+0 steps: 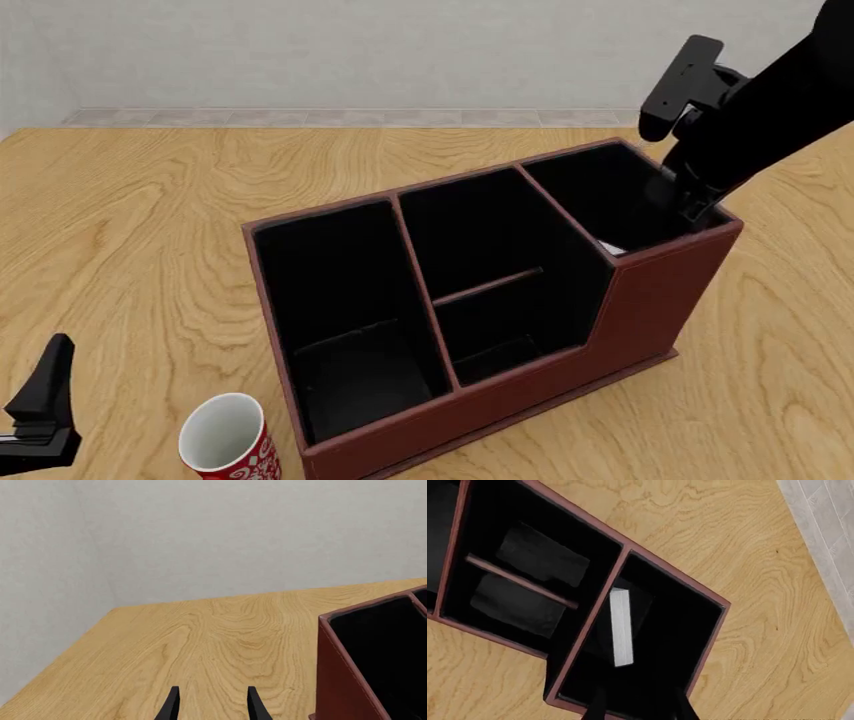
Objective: Pick up the book and place it in the right compartment of the caddy.
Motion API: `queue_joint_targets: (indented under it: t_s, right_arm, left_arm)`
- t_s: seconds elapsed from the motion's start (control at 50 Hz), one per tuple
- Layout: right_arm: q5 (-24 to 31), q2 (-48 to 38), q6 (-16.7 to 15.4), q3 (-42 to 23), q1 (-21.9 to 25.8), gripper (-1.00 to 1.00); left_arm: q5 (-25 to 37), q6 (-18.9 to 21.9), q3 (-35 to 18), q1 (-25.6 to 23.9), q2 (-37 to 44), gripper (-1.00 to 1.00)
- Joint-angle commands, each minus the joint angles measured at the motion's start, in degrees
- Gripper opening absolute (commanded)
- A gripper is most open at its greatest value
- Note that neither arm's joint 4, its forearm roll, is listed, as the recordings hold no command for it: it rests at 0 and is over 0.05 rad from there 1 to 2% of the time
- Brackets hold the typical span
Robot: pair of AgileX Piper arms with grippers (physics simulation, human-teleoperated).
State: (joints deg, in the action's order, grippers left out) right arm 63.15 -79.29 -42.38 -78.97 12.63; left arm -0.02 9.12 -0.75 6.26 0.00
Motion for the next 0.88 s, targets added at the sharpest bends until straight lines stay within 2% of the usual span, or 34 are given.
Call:
queue_joint_targets:
  t_s: [0.02,0.16,0.38,0.46,0.56,0.6,0.7,0.78,0.88]
  right_arm:
    - [2.3,1.98,-1.88,-2.48,-0.78,1.0]
    - [5.08,6.7,-3.11,-2.76,-0.45,1.0]
    - [6.61,13.95,-3.62,-0.27,0.04,1.0]
    - [6.73,16.37,-2.74,-0.31,0.8,1.0]
    - [6.75,21.72,-2.78,2.85,1.92,1.0]
    - [6.75,23.45,-1.63,3.08,3.34,1.0]
    - [6.73,27.25,-1.91,5.21,3.84,1.0]
    - [6.7,29.92,1.28,3.27,6.9,1.0]
    - [6.48,35.07,0.49,5.33,6.61,1.0]
  left_arm:
    - [0.06,-0.01,-0.12,-0.01,0.0,1.0]
    - [0.22,0.05,-0.51,-0.01,0.0,1.0]
    - [1.28,-0.02,-2.68,-0.42,0.0,1.0]
    - [1.47,-0.02,-3.01,-0.45,0.0,1.0]
    - [1.97,0.08,-3.74,-0.41,0.0,1.0]
    - [2.14,0.13,-3.95,-0.34,0.0,1.0]
    - [2.5,0.2,-4.59,-0.27,0.0,1.0]
    - [2.92,0.33,-5.29,-0.47,0.0,1.0]
    - [3.04,0.8,-5.56,-0.62,0.0,1.0]
